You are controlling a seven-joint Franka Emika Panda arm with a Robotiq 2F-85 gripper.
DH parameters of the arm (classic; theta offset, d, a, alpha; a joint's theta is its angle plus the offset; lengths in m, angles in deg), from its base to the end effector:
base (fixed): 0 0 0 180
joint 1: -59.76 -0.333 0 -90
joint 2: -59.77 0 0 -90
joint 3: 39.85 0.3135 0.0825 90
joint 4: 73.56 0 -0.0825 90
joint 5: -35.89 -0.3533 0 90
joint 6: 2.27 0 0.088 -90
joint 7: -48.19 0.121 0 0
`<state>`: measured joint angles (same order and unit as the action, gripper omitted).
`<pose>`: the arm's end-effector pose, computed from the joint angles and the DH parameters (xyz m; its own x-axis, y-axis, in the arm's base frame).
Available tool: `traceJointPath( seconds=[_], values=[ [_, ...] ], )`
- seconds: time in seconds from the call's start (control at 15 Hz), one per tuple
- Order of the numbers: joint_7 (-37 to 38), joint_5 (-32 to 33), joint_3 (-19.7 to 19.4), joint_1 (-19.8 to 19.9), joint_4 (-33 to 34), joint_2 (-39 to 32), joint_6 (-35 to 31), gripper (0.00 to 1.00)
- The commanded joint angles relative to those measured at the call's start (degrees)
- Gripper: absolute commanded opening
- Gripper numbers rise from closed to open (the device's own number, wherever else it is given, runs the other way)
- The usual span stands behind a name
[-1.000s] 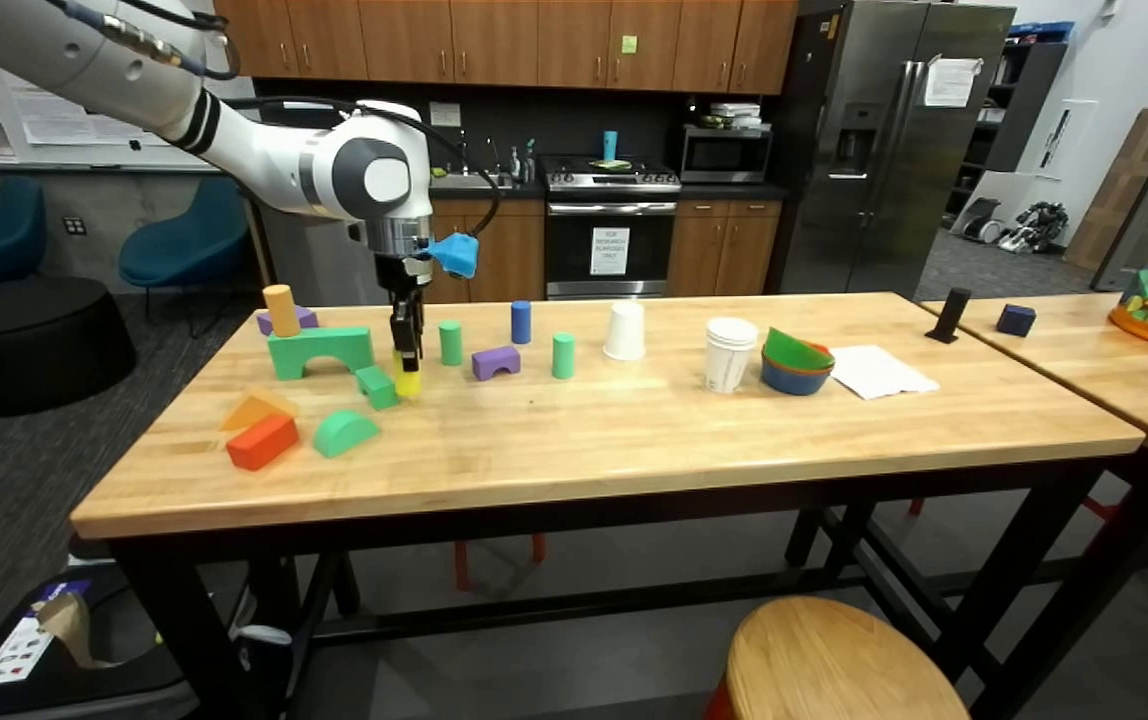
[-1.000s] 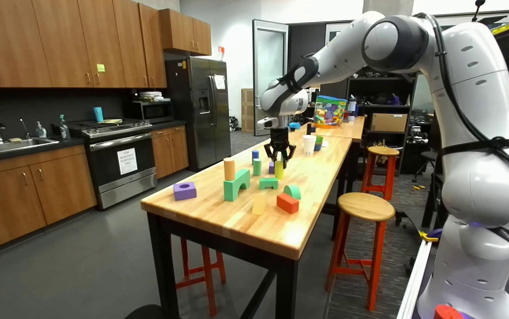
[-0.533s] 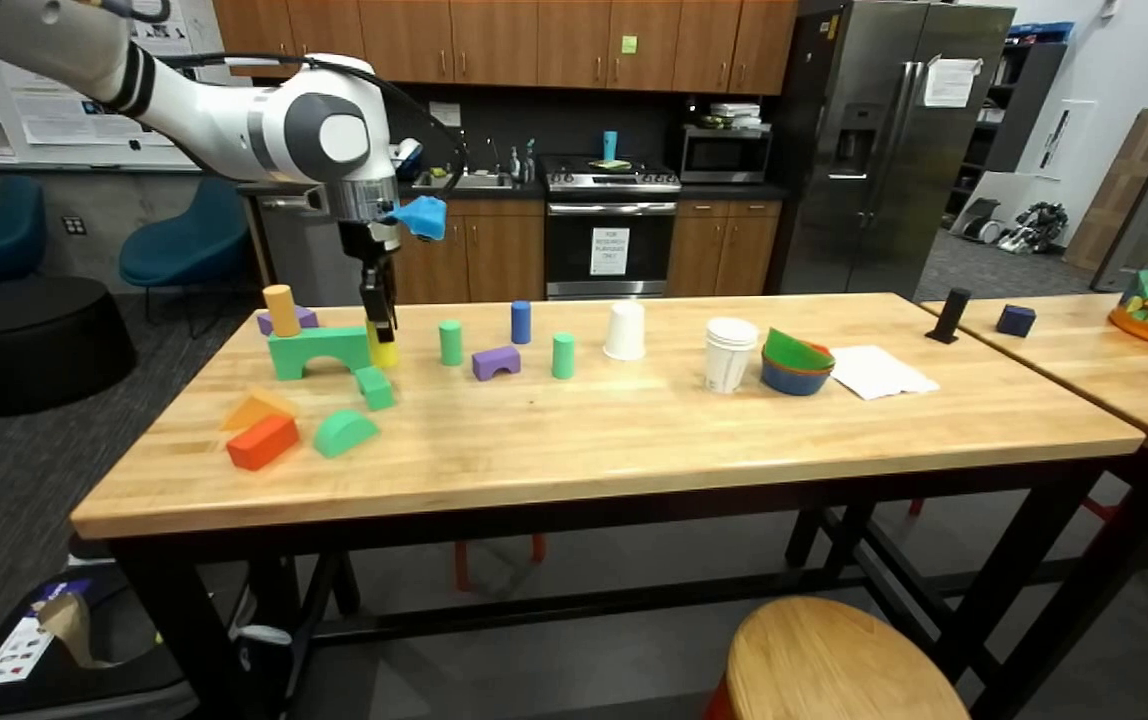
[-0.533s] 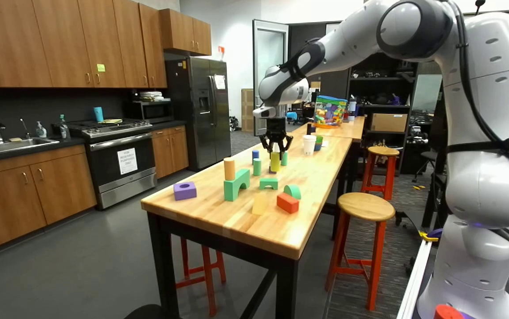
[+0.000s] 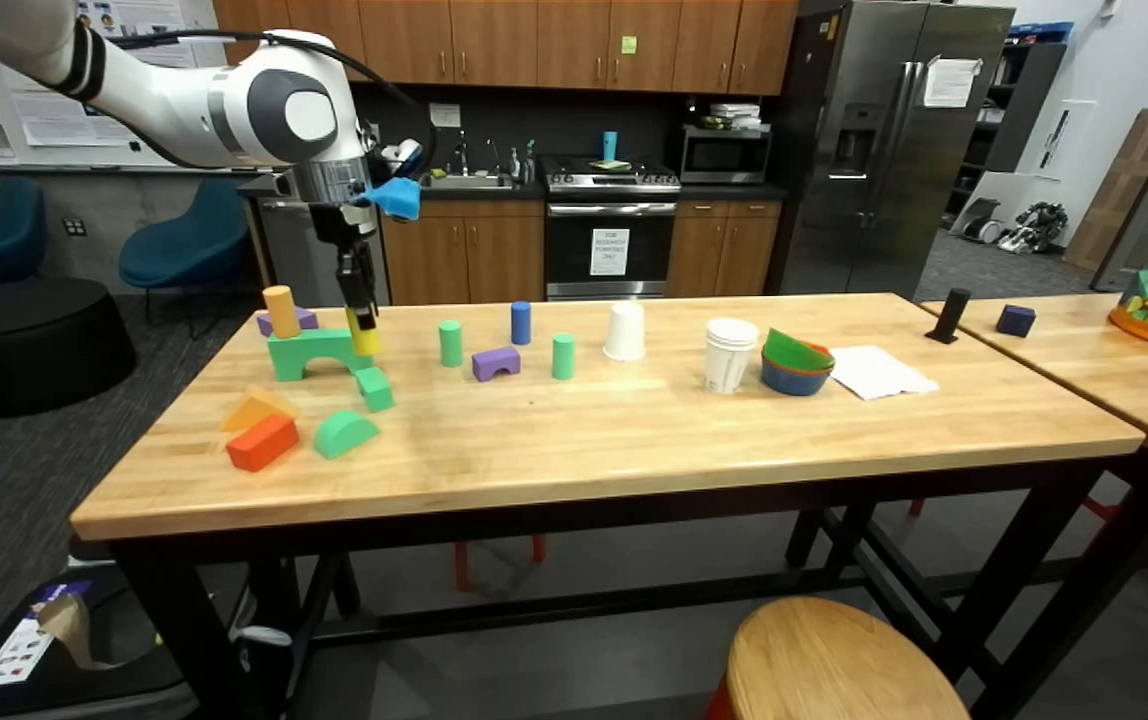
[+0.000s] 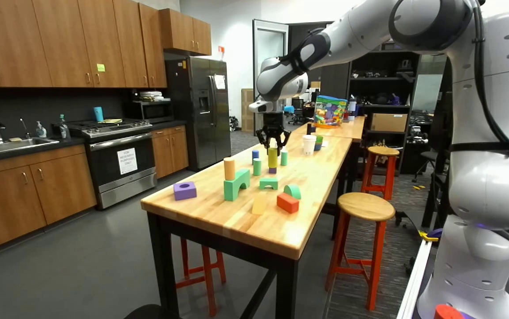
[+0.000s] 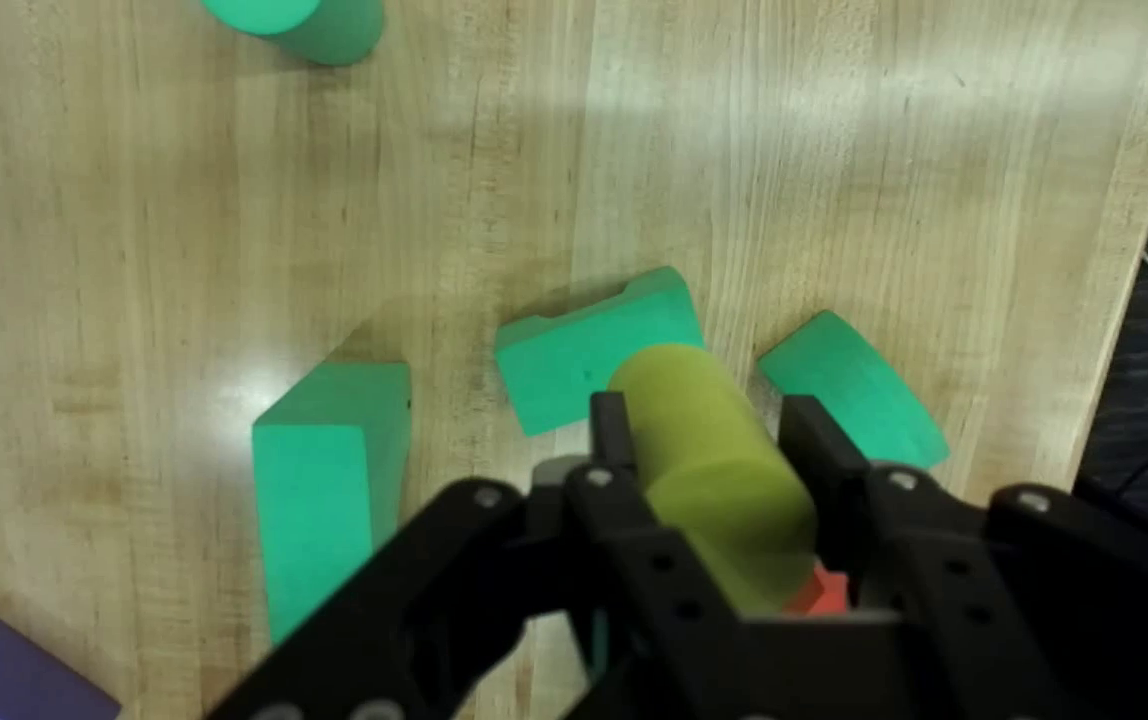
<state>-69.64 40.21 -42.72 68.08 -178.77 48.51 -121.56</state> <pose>0.5772 -0.1175 0.4245 -0.3195 0.9432 -0.0906 0.9469 0.3214 0.0063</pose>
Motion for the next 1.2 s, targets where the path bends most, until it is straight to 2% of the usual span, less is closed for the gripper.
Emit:
traceJointPath(
  seconds=[0.0,0.2,0.27,0.53,1.0,1.07,1.13],
  values=[
    [-0.03,-0.03,-0.16,-0.09,0.07,-0.01,0.17,0.41],
    [-0.03,-0.03,-0.17,-0.1,-0.01,0.01,0.17,0.41],
    [-0.03,-0.03,-0.17,-0.1,-0.02,0.02,0.17,0.16],
    [0.37,0.88,0.47,-1.19,2.15,-0.08,0.34,0.16],
    [-0.05,2.45,2.29,-3.96,10.36,-2.23,1.59,0.16],
    [0.0,1.22,2.17,-3.46,7.41,-0.94,0.42,0.16],
    [0.01,1.24,2.3,-3.62,7.9,-1.07,0.5,0.41]
  ],
)
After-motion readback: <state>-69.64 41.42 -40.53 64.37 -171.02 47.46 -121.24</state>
